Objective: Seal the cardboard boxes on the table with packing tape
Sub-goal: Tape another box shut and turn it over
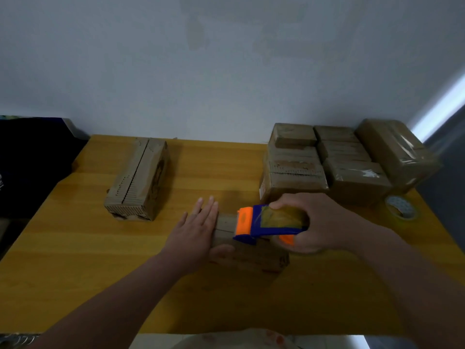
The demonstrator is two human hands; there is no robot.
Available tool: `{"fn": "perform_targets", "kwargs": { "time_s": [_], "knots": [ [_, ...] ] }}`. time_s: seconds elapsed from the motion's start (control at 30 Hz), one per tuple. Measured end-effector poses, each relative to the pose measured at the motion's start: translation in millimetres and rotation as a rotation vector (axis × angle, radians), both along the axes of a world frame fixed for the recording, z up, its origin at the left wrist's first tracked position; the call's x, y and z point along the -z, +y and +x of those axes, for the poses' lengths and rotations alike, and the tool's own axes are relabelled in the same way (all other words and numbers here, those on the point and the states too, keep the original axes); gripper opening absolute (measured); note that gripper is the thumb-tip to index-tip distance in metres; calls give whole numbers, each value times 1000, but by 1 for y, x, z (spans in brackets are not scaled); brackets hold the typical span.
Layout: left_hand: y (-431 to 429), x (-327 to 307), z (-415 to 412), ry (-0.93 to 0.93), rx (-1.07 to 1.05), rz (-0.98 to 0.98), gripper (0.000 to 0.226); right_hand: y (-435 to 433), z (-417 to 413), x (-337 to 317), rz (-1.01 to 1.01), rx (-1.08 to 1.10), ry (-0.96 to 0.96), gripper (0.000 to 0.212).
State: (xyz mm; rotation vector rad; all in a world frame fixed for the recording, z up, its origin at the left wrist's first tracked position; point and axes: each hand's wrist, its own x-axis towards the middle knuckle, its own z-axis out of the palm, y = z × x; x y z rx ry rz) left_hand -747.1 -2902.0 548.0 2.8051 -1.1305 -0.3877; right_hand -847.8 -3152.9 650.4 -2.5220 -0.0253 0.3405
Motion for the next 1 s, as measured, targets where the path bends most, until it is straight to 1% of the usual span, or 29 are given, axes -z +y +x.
{"fn": "perform_targets", "kwargs": {
  "time_s": [0.1, 0.17, 0.23, 0.33, 0.43, 0.5, 0.53, 0.6, 0.63, 0.7, 0.8, 0.83, 0.9, 1.0],
  "knots": [
    [-1, 0, -1, -25, 16, 40, 122, -11, -12, 0, -69, 19, 66, 71],
    [-2, -2, -1, -46, 24, 58, 122, -9, -12, 2, -140, 3, 51, 72],
    [-3, -5, -4, -85, 30, 89, 119, -6, -9, 3, -158, 0, 24, 67],
    [-9, -9, -15, -131, 9, 93, 115, -7, -8, 6, -154, 14, 9, 65],
    [-22, -7, -34, -70, 29, 72, 117, -9, -9, 10, -128, 21, -11, 63],
    [-29, -4, -40, -36, 51, 50, 113, -10, -9, 13, -109, 30, -36, 62],
    [-30, -1, -40, -55, 61, 38, 109, -11, -9, 15, -99, 34, -49, 61],
    [-30, 0, -38, -162, 88, 5, 104, -11, -9, 16, -86, 38, -69, 61],
    [-27, 2, -35, -188, 99, 4, 103, -10, -8, 16, -84, 42, -79, 60],
    [-23, 5, -28, -173, 118, 17, 100, -7, -4, 17, -71, 54, -94, 59],
    [-16, 0, -11, -223, 145, 6, 98, 2, 4, 21, -40, 79, -116, 60],
    [-10, 2, -3, -197, 158, 27, 97, 7, 8, 23, -39, 86, -130, 60],
    [2, 0, 15, -172, 186, 16, 101, 20, 17, 25, -39, 103, -155, 59],
    [14, -1, 34, -156, 218, 102, 108, 36, 29, 24, -50, 119, -166, 59]
  ]
}}
